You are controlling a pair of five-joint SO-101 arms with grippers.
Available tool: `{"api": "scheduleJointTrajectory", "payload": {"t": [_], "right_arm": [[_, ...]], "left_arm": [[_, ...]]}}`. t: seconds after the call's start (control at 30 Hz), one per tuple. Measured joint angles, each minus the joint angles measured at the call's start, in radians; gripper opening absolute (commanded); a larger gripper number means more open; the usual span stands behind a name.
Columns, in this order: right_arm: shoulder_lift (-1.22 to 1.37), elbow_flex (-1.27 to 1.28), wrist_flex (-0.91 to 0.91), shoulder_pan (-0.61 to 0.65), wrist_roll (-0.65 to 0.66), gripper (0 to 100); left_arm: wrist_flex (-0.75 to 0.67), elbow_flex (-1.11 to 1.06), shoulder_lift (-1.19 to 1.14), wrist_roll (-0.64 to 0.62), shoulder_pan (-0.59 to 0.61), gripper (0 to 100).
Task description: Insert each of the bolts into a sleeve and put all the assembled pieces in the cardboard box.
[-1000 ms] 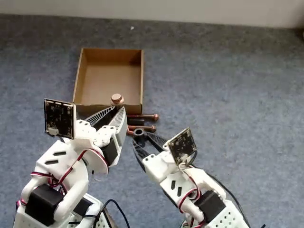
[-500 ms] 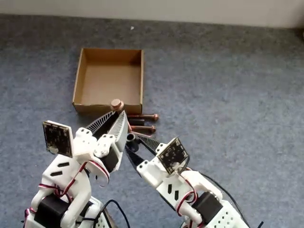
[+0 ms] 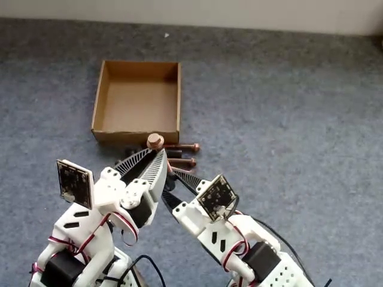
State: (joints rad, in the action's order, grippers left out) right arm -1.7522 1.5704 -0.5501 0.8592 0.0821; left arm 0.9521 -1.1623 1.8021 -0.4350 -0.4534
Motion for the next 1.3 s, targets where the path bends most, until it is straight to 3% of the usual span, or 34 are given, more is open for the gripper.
{"api": "scheduleJointTrajectory", "payload": {"t": [0.6,0.7,0.83,0.9,1.13,1.3], "right_arm": [[0.0,0.0,0.0,-0.005,0.018,0.5],[0.0,0.0,0.0,-0.006,0.052,0.5],[0.0,-0.002,-0.002,-0.009,0.058,0.5],[0.002,-0.002,-0.002,-0.011,0.058,0.5],[0.0,-0.003,-0.002,-0.052,0.048,0.5],[0.0,-0.003,-0.052,-0.147,0.011,0.5]], "left_arm": [[0.057,-0.055,0.002,-0.002,0.026,1],[0.058,-0.08,0.002,0.012,0.026,9],[0.12,-0.083,0.012,0.147,0.026,24],[0.172,-0.081,0.002,0.163,0.034,27],[0.258,-0.023,0.011,0.163,0.166,27],[0.258,-0.021,0.011,0.163,0.365,27]]}}
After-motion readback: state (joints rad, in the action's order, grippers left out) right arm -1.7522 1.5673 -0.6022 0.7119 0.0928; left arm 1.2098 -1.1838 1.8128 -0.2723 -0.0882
